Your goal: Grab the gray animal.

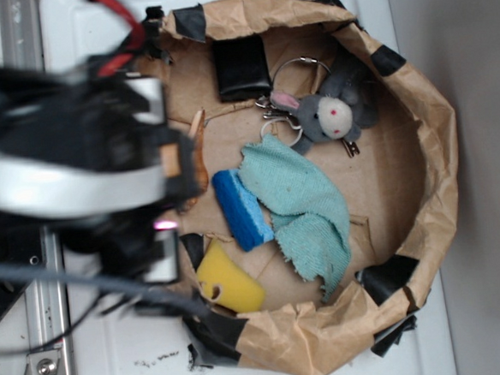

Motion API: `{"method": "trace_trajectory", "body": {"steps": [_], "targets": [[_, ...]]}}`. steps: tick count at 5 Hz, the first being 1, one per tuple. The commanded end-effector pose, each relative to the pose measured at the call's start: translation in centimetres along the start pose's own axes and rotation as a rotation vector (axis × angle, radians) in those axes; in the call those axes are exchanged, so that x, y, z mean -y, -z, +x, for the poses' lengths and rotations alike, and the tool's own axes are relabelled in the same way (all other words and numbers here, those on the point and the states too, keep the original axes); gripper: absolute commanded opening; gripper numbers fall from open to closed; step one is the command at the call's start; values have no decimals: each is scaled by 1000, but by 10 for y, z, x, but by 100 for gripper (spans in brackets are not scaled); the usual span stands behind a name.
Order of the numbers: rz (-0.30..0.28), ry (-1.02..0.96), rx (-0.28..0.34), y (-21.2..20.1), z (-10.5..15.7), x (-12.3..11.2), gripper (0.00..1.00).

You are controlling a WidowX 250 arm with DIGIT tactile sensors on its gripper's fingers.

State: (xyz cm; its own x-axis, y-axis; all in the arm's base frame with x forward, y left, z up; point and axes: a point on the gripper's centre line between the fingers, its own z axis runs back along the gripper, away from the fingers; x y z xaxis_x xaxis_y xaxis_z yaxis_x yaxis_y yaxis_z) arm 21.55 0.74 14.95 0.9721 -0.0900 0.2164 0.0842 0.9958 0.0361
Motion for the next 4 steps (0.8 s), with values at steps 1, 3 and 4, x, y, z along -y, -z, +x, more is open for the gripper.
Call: {"method": "trace_trajectory", "body": {"steps": [1,3,4], "targets": [[56,-84,99,32,48,-21,100],[77,-253,19,88,57,-50,100],[102,-278,3,100,69,-68,100]]}}
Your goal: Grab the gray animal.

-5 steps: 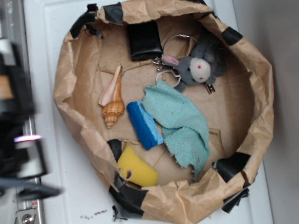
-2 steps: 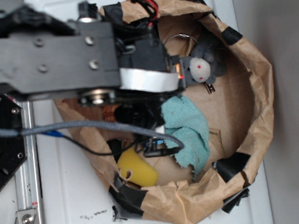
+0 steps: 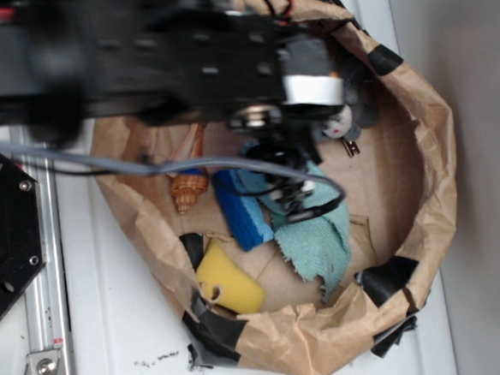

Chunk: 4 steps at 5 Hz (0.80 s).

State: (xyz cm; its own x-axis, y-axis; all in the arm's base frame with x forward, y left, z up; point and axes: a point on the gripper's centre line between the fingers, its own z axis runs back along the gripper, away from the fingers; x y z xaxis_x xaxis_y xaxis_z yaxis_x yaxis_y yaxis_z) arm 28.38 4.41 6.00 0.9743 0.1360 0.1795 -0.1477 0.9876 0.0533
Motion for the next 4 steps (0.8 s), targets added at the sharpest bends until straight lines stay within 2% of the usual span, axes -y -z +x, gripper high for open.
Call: {"method": "trace_trajectory", "body": {"steps": [1,2,3,4], "targets": [[12,-90,46,-1,44,-30,100],[34,-75,24,9,46,-22,100],[19,-136,-40,24,34,-13,0],[1,-91,-45,26,31,-4,0]]}}
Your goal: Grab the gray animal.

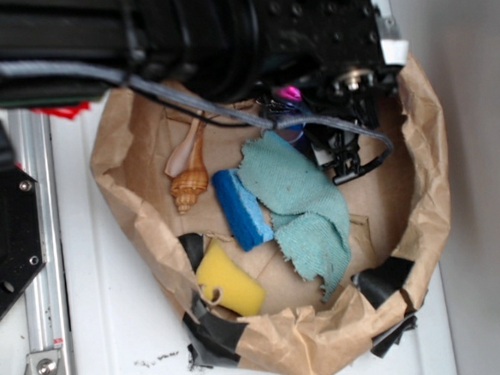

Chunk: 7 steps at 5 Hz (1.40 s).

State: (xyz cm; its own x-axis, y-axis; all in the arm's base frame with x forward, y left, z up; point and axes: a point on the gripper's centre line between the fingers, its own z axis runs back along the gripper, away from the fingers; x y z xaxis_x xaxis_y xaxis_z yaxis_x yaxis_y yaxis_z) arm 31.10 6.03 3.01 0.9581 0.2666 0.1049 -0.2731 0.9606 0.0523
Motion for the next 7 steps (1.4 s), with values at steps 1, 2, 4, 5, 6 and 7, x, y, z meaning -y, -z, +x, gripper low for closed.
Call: {"method": "trace_trajectory", "body": {"steps": [1,2,4,5,6,7], "targets": [[-31,93,57,-22,6,15,0],[-91,167,82,-49,-2,25,0],[-181,340,80,-108,-26,45,0],[-142,260,46,-140,-40,58,0],[-123,209,-75,-143,-41,65,0],[-50,139,-65,-138,-38,63,0]]}}
